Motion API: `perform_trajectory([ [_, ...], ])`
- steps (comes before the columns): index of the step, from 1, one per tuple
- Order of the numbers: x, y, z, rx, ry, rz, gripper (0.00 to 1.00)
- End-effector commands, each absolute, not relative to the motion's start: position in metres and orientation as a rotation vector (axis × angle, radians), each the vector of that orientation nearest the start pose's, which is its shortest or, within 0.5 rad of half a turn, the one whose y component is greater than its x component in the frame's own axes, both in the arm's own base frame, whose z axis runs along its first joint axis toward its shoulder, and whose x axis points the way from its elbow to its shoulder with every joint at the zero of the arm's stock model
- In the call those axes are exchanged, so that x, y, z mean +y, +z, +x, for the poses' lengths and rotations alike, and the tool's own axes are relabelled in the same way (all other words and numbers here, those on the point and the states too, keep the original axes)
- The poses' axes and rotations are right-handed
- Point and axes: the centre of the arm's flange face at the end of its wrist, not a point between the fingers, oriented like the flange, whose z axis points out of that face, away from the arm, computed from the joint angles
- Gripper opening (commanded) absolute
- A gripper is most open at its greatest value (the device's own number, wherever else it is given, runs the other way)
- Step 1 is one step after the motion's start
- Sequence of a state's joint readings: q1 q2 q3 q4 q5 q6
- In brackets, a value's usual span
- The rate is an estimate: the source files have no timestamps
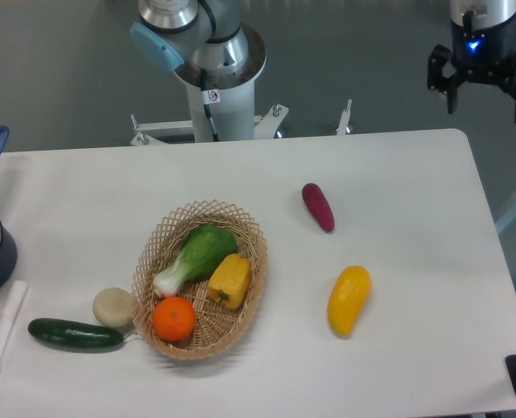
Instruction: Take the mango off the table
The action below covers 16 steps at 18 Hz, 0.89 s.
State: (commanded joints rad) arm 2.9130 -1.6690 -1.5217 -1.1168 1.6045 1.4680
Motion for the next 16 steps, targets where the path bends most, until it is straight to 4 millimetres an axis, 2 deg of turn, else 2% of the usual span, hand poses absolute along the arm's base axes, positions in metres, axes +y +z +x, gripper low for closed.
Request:
perform_trajectory([
  [6, 0.257, 0.506, -0.519, 0.19, 0.624, -3.036, 1.0],
  [9, 0.258, 0.494, -0.516, 0.192, 0.59, -3.046, 1.0],
  [12, 0.261, 0.477, -0.513, 0.195, 0.629, -3.019, 1.0],
  [14, 0.262, 0.464, -0.51, 0.121, 0.651, -2.994, 1.0],
  [16, 0.274, 0.454, -0.503, 0.008, 0.622, -2.978, 1.0],
])
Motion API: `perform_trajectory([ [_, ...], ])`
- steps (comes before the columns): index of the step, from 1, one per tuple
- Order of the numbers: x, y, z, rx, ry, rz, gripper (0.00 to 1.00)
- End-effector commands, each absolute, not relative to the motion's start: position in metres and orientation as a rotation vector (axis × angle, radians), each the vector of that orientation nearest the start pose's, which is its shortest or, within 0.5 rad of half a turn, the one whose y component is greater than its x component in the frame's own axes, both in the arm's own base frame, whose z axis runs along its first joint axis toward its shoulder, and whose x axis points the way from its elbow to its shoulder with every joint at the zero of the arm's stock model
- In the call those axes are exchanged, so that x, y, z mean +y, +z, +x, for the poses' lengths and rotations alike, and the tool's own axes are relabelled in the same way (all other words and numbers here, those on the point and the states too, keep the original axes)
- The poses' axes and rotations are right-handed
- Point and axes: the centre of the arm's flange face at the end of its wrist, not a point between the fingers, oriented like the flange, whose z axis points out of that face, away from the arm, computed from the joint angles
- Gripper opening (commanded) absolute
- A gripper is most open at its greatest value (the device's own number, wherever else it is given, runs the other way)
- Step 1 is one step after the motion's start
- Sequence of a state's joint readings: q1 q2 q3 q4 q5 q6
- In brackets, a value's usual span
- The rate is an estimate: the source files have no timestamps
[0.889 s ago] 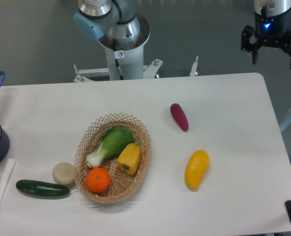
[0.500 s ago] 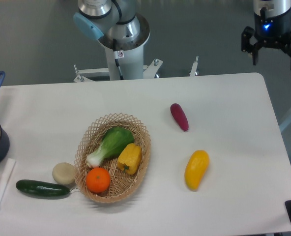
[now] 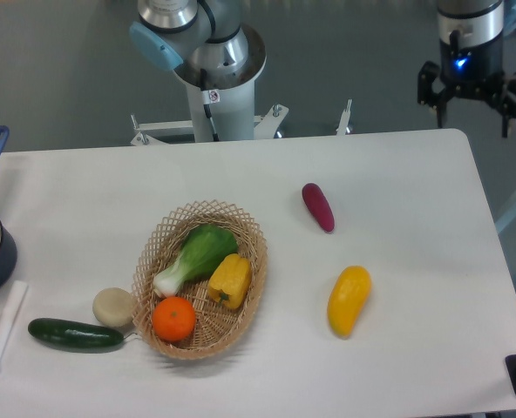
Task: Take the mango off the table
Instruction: 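Move the open gripper down over the yellow mango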
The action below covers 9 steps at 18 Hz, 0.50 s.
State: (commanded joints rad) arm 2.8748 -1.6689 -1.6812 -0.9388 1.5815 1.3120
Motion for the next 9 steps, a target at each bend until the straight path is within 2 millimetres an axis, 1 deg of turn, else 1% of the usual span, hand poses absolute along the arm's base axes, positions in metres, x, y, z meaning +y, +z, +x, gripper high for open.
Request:
perform_trajectory([
  [2, 0.288, 0.45, -0.501, -0.06, 0.6, -2.965, 1.0],
  [4, 0.307, 0.428, -0.502, -0.132, 0.534, -2.967, 1.0],
  [6, 0.318, 0.405, -0.507, -0.259, 0.466, -2.965, 1.0],
  [7, 0.331, 0.391, -0.506, -0.294, 0.432, -2.967, 1.0],
  [8, 0.339, 0.38, -0.508, -0.325, 0.408, -2.969, 1.0],
  [9, 0.343, 0.371, -0.51, -0.359, 0.393, -2.967, 1.0],
])
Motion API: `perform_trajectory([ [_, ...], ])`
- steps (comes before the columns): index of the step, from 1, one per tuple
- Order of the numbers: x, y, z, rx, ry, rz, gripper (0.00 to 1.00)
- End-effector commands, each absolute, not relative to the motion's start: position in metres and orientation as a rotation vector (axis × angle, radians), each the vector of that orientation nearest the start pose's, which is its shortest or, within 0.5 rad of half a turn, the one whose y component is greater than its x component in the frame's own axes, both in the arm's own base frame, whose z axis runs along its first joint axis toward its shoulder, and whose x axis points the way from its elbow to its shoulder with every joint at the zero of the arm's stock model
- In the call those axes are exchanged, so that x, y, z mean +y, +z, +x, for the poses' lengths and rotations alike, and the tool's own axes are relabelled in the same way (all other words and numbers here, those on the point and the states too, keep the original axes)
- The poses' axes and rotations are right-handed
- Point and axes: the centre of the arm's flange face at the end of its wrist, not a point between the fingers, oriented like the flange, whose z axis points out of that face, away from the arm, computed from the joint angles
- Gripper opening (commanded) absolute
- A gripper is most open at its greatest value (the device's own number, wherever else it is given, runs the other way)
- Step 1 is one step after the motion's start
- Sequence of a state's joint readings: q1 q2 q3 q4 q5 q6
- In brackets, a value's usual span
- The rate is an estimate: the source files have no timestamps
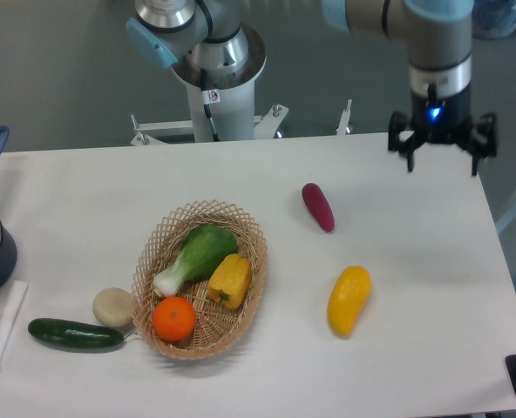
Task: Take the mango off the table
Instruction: 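Move the open gripper down over the yellow mango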
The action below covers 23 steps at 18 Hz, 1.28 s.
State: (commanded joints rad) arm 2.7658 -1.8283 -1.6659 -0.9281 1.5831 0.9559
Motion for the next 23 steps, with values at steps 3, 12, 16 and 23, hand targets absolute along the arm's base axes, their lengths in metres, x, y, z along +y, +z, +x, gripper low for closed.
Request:
perform_trajectory([
  [3, 0.363, 0.346, -0.513, -0.415, 0.364, -2.963, 1.0],
  [12, 0.398, 0.276, -0.514, -0.355, 0.276, -3.01, 1.0],
  [16, 0.407, 0.251, -0.505, -0.222, 0.22, -3.049, 1.0],
  [23, 0.412, 0.236, -0.489, -0.111, 0.159, -3.058, 1.0],
])
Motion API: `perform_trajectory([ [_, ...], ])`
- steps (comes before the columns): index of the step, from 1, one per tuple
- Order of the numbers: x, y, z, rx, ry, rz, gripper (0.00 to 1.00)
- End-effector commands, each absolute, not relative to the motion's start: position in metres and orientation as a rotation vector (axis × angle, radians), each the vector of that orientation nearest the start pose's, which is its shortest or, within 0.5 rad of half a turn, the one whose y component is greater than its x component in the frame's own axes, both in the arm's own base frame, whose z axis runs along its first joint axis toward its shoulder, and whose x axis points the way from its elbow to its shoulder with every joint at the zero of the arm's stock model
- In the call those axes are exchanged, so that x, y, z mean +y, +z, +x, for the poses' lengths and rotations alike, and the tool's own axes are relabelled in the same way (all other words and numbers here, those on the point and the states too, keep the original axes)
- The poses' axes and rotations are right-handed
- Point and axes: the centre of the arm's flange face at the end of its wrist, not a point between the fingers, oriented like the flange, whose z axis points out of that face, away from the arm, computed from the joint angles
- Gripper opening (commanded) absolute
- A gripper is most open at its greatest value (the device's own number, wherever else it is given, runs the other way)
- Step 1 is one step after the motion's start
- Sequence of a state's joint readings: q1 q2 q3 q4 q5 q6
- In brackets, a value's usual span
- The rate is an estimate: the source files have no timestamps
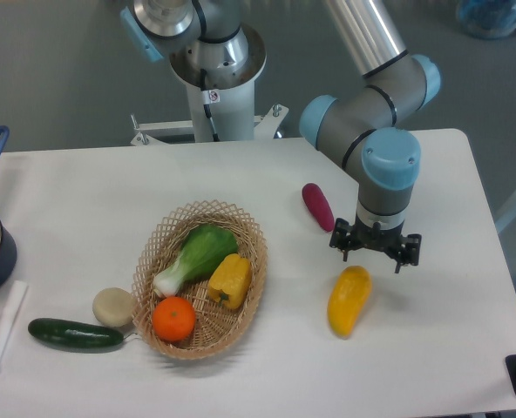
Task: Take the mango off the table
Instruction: 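Move the open gripper down over the yellow mango, then lower the gripper around the mango and close the fingers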
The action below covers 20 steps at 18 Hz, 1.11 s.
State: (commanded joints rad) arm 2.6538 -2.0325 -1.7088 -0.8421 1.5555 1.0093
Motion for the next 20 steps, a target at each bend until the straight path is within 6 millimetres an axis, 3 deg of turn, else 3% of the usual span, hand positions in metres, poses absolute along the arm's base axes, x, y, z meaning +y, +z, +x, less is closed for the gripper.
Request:
perform_trajectory([
  [3, 0.416, 0.231, -0.485, 0.023, 0.15, -3.067, 1.0],
  [5, 0.418, 0.221, -0.486, 0.02, 0.133, -3.073, 1.0],
  [20, 0.434, 0.207, -0.499, 0.033, 0.134, -3.056, 1.0],
])
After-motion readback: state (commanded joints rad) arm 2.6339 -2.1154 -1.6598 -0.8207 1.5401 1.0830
